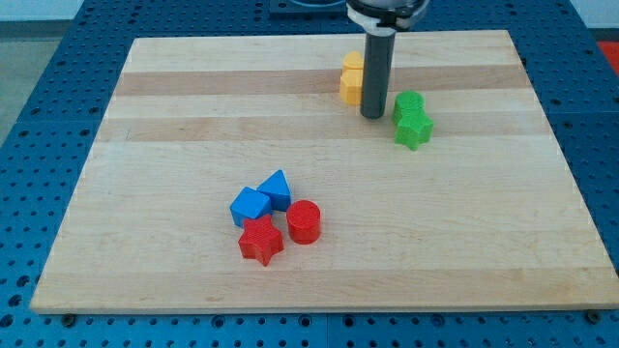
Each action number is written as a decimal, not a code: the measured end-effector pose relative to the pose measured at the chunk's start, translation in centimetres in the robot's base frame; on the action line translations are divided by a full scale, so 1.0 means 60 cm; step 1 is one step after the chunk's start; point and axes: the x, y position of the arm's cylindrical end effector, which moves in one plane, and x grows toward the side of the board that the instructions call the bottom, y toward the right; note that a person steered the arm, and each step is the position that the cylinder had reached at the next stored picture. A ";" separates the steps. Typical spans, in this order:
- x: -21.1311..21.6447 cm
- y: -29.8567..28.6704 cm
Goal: Separate the green circle from the green star
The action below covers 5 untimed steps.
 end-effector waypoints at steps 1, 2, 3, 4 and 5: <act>-0.006 0.058; -0.014 0.108; -0.014 0.159; -0.014 0.187; -0.014 0.189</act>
